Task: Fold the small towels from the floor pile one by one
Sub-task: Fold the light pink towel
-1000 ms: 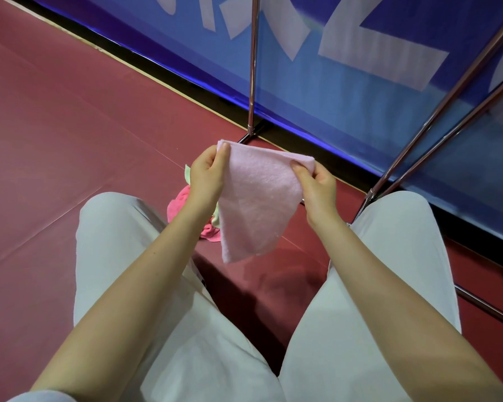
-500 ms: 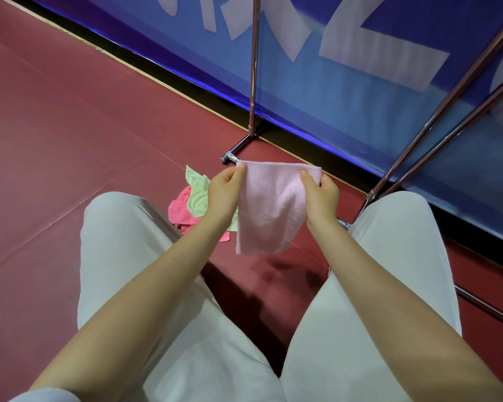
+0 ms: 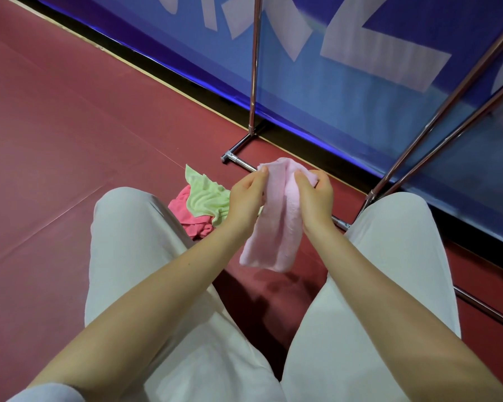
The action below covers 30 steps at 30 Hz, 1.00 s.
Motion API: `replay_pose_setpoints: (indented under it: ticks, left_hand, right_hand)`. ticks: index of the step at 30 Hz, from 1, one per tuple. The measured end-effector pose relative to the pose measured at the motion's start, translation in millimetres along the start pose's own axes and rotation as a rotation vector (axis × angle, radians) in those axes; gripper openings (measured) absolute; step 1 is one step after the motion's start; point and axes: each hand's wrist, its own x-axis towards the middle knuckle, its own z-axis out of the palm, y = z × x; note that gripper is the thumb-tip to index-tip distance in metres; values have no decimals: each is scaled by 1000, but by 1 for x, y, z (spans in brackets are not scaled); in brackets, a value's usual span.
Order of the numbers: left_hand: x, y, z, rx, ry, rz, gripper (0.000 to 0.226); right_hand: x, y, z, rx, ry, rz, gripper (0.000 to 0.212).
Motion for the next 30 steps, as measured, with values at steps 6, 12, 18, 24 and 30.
replay_pose_setpoints:
  ticks: [6, 12, 18, 24, 30]
  left_hand:
    - [-3, -4, 8, 48, -57, 63, 36]
    - [0, 3, 6, -23, -93, 78, 32]
    - [4, 4, -1, -85, -97, 62, 32]
    - [5, 6, -6, -30, -136, 80, 37]
    - [2, 9, -6, 52, -59, 116, 38]
  right_hand:
    - [-11, -8, 0, 22, -72, -176, 12]
    - [-12, -11, -1, 177, -203, -248, 25]
    - [-3, -9, -4, -141, -296, -430, 34]
    - [-3, -10, -11, -327, -223, -603, 16]
    - [-8, -10, -7, -360, -142, -778, 16]
